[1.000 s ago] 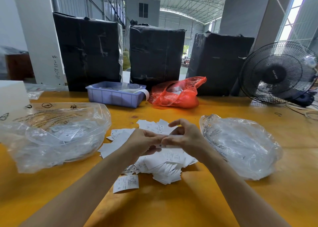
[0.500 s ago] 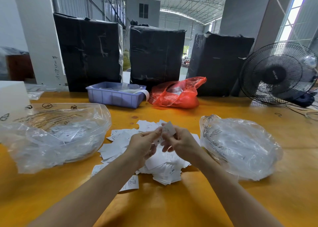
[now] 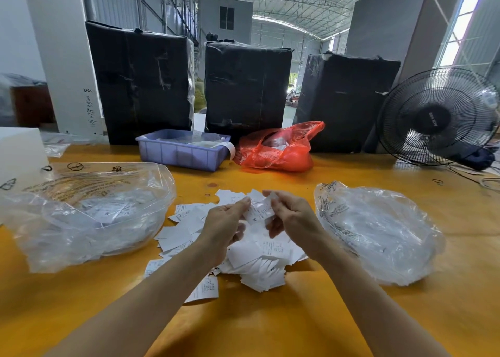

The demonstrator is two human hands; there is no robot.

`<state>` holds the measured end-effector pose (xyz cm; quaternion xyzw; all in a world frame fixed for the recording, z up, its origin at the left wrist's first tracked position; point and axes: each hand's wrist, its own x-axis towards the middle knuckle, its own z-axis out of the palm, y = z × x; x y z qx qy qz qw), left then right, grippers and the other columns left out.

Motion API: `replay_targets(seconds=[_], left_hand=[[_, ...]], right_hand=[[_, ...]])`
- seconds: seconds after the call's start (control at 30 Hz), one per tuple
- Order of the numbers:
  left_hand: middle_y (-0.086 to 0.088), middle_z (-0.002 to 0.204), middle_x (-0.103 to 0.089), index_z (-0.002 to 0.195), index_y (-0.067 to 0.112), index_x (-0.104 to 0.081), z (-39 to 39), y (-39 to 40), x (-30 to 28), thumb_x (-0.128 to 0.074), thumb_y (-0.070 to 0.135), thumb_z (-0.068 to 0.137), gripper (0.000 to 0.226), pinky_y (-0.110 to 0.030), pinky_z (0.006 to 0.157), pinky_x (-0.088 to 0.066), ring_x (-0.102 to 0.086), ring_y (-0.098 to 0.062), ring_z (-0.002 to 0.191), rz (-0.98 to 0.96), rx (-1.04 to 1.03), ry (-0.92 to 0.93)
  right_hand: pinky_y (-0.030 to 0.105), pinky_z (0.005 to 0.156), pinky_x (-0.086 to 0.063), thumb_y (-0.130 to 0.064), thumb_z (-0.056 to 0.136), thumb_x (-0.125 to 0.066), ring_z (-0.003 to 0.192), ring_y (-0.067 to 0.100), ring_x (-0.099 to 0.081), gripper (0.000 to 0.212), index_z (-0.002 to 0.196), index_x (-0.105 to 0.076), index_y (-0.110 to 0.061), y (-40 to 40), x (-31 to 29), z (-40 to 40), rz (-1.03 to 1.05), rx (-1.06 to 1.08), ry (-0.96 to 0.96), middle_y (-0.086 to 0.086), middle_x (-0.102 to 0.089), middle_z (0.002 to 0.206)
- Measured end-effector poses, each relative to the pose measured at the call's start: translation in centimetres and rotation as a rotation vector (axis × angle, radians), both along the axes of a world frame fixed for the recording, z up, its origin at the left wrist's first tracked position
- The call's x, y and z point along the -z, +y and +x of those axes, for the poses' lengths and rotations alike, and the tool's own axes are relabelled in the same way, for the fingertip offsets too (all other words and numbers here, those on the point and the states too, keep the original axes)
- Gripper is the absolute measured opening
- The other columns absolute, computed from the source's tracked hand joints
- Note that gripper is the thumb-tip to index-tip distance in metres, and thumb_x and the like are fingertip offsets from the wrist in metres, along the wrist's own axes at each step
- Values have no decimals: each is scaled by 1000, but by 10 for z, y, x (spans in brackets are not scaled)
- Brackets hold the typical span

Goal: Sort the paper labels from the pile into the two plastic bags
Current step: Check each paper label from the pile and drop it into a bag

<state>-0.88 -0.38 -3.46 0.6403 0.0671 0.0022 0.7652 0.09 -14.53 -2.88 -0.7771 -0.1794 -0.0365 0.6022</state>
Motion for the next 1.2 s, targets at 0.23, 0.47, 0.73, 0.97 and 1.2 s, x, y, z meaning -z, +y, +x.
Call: replay_targets(seconds=[0.23, 0.47, 0.73, 0.97, 1.2], left_hand=[[-6, 75, -60, 81, 17, -72, -4, -3, 1, -57, 36, 92, 26, -29, 71, -46, -56, -20, 75, 37, 37, -67], [-1, 71, -63, 87, 20, -72, -4, -2, 0, -59, 38, 90, 23, -23, 60, -43, -55, -13, 67, -68, 23, -40], [-3, 72, -71, 84, 11, -73, 2, 9, 1, -68, 19, 86, 10, -19, 55, -44, -49, -10, 55, 137, 93, -66], [-1, 64, -70, 76, 11, -73, 6, 15, 5, -74, 18, 80, 8, -21, 54, -41, -51, -11, 57, 148, 81, -69], [3, 62, -69, 80, 10, -74, 8, 28, -7, -75, 19, 79, 10, -19, 51, -37, -48, -9, 55, 269, 201, -12]], right_hand=[[27, 56, -43, -32, 102, -29, 57, 22, -58, 40, 117, -56, -7, 2, -5, -7, -94, -84, 64, 10, -62, 70], [29, 64, -54, -19, 97, -49, 65, 15, -62, 34, 129, -50, -7, 7, 2, -4, -144, -84, 21, 7, -60, 85], [37, 72, -59, -1, 91, -57, 80, 33, -66, 32, 123, -58, -2, -6, 1, 0, -119, 115, -133, 28, -64, 92], [25, 63, -53, 0, 86, -64, 68, 21, -60, 20, 106, -68, 0, -4, 2, 0, -60, 103, -90, 21, -68, 87], [13, 49, -45, 3, 86, -62, 48, 6, -59, 11, 93, -69, 8, -5, 3, 0, 8, 138, -69, 13, -68, 71]])
